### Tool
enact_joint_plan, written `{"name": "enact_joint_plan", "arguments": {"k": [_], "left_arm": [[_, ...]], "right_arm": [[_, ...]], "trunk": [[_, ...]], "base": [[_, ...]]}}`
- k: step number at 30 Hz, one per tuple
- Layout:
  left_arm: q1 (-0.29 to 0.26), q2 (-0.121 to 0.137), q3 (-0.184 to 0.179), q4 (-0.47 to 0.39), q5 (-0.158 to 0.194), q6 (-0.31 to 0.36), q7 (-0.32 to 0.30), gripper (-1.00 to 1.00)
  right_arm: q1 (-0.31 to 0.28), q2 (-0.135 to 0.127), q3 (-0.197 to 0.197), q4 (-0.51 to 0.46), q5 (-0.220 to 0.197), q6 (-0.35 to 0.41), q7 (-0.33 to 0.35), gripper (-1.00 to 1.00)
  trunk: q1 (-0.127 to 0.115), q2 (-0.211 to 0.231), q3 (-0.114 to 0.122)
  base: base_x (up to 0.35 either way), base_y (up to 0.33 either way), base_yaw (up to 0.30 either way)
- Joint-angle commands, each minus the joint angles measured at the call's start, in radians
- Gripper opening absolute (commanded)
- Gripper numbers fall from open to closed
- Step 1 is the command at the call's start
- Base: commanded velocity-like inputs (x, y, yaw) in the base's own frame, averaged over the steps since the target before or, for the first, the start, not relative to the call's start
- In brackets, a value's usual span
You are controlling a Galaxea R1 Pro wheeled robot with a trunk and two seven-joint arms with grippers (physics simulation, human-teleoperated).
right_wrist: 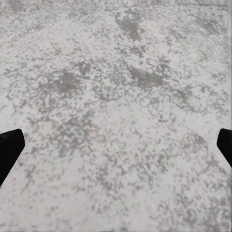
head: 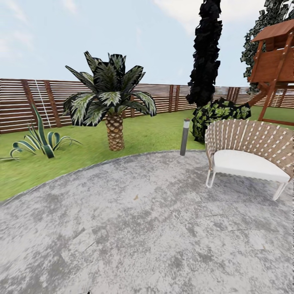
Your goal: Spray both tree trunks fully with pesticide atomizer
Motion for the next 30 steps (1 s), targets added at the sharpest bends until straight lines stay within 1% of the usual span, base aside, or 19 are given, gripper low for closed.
{"name": "enact_joint_plan", "arguments": {"k": [1, 3, 12, 17, 26, 30], "left_arm": [[-0.001, 0.000, -0.001, 0.001, 0.005, -0.003, 0.001, 1.00], [-0.001, 0.000, -0.001, 0.001, 0.005, -0.003, 0.001, 1.00], [-0.001, 0.000, -0.001, 0.001, 0.005, -0.003, 0.001, 1.00], [-0.001, 0.000, -0.001, 0.001, 0.005, -0.003, 0.001, 1.00], [-0.001, 0.000, -0.001, 0.001, 0.005, -0.003, 0.000, 1.00], [-0.001, 0.000, -0.001, 0.000, 0.005, -0.003, 0.001, 1.00]], "right_arm": [[0.000, 0.000, 0.000, 0.001, 0.000, -0.003, 0.000, 1.00], [-0.001, 0.000, 0.000, 0.001, 0.000, -0.003, 0.000, 1.00], [-0.001, 0.000, 0.000, 0.001, 0.000, -0.002, 0.000, 1.00], [0.000, 0.000, 0.000, 0.001, 0.000, -0.002, 0.000, 1.00], [0.000, 0.000, 0.000, 0.001, 0.000, -0.002, 0.000, 1.00], [0.000, 0.000, 0.000, 0.001, 0.000, -0.002, 0.000, 1.00]], "trunk": [[-0.001, 0.000, -0.001], [-0.001, 0.000, -0.001], [-0.001, 0.000, -0.001], [-0.001, 0.000, -0.001], [-0.001, 0.000, -0.001], [-0.001, 0.000, -0.001]], "base": [[-0.327, 0.054, 0.000], [-0.230, 0.023, 0.000], [-0.031, 0.002, 0.000], [-0.256, 0.000, 0.000], [-0.042, 0.001, 0.000], [-0.221, 0.049, 0.000]]}}
